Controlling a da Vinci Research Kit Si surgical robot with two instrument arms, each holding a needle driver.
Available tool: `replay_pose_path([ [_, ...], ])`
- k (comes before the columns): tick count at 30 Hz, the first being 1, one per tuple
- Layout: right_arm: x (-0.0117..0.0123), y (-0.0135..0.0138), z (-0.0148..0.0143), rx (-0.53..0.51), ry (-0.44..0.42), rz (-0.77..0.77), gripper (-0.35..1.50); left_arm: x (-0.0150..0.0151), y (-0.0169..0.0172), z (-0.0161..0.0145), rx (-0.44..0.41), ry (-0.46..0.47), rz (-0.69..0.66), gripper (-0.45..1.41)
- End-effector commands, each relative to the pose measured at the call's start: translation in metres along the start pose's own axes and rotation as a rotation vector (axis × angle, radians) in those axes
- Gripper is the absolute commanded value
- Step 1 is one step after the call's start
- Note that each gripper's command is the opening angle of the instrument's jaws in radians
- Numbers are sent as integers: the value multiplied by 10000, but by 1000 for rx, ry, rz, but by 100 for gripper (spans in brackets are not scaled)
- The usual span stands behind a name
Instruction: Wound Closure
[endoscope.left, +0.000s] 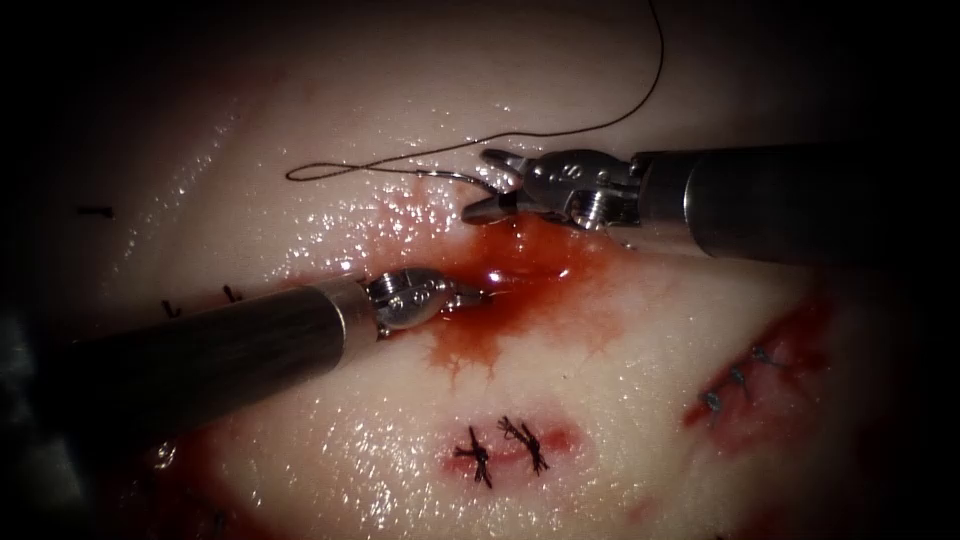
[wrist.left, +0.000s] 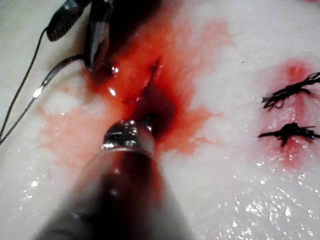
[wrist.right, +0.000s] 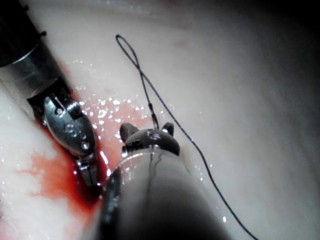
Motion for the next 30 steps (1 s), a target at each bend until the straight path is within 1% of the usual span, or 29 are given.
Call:
replay_pose_path([
  [1,11,-16,6,-28,-16,-41,91,0,-2,8,-2,2,1,-38],
  [2,14,-20,6,-51,-32,-66,91,0,-2,8,-2,2,1,-38],
  [4,19,-32,9,-122,-81,-168,91,0,-2,8,-2,2,1,-38],
  [7,22,-44,17,-282,-104,-318,89,0,-2,8,-2,2,1,-38],
  [8,22,-48,21,-340,-92,-374,89,0,-2,8,-2,2,1,-38],
  [10,20,-52,26,-415,-68,-422,91,0,-2,7,-2,2,1,-38],
  [11,17,-54,30,-455,-53,-442,101,0,-2,7,-3,2,1,-38],
  [12,14,-54,33,-479,-44,-449,105,0,-2,6,-3,2,1,-38],
  [14,6,-55,37,-505,-43,-451,103,1,-2,6,-4,2,1,-38],
  [15,2,-56,38,-512,-44,-451,98,1,-2,5,-5,2,1,-38],
  [16,-1,-57,40,-517,-47,-451,88,1,-1,5,-5,2,1,-38],
  [17,-5,-58,41,-520,-48,-453,64,0,-2,4,-6,3,1,-38],
  [18,-10,-59,43,-526,-51,-453,51,0,-2,4,-6,3,1,-38],
  [19,-14,-60,43,-541,-54,-451,44,0,-2,4,-6,3,1,-38],
  [20,-16,-61,45,-560,-56,-447,44,0,-2,4,-6,3,1,-38],
  [23,-24,-63,49,-621,-58,-436,54,0,-1,3,-6,3,1,-38],
  [24,-27,-63,51,-637,-65,-432,61,0,-1,3,-6,3,1,-38],
  [26,-31,-62,54,-644,-70,-431,81,0,-1,3,-6,3,1,-38],
  [27,-32,-62,56,-641,-66,-432,83,0,-1,3,-6,3,1,-38],
  [29,-34,-59,59,-643,-66,-430,74,0,-1,3,-7,3,1,-38],
  [30,-35,-56,61,-645,-68,-428,83,0,-1,3,-7,3,1,-38],
])
